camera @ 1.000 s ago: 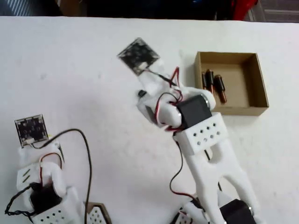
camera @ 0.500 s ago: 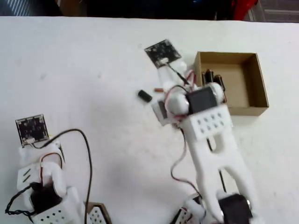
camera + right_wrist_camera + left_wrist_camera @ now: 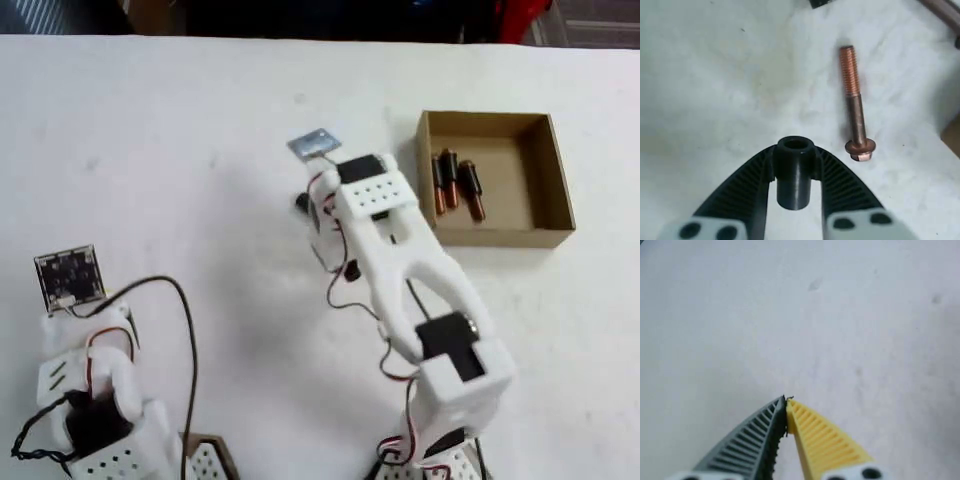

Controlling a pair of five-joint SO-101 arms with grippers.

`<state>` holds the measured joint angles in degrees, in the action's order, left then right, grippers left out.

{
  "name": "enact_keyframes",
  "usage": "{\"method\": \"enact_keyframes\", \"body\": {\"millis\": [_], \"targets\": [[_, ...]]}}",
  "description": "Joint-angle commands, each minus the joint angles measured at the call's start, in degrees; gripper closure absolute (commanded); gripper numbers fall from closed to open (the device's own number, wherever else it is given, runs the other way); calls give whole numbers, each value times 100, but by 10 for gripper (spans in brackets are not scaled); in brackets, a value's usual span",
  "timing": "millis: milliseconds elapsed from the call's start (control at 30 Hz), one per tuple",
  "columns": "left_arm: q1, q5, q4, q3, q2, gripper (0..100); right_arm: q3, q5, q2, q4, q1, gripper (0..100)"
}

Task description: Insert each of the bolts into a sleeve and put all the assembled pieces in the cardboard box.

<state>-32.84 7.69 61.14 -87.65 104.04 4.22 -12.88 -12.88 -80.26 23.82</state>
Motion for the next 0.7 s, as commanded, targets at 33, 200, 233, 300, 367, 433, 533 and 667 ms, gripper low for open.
{"method": "enact_keyframes", "body": {"millis": [33, 200, 233, 300, 367, 433, 533, 667], "targets": [[136, 62, -176, 18, 66, 976, -114, -510, -66, 470, 338, 982], [136, 62, -176, 18, 66, 976, -70, -527, -198, 1103, 655, 982], [136, 62, -176, 18, 66, 976, -70, -536, -268, 1138, 725, 982], [136, 62, -176, 18, 66, 976, -97, -563, -470, 1182, 901, 982], [136, 62, -176, 18, 66, 976, -105, -571, -716, 1367, 1033, 981], [136, 62, -176, 18, 66, 976, -105, -571, -954, 1648, 1095, 981], [136, 62, -176, 18, 66, 976, -105, -571, -1262, 1886, 1121, 981], [136, 62, -185, 18, 66, 976, -123, -571, -1420, 1851, 1121, 981]]}}
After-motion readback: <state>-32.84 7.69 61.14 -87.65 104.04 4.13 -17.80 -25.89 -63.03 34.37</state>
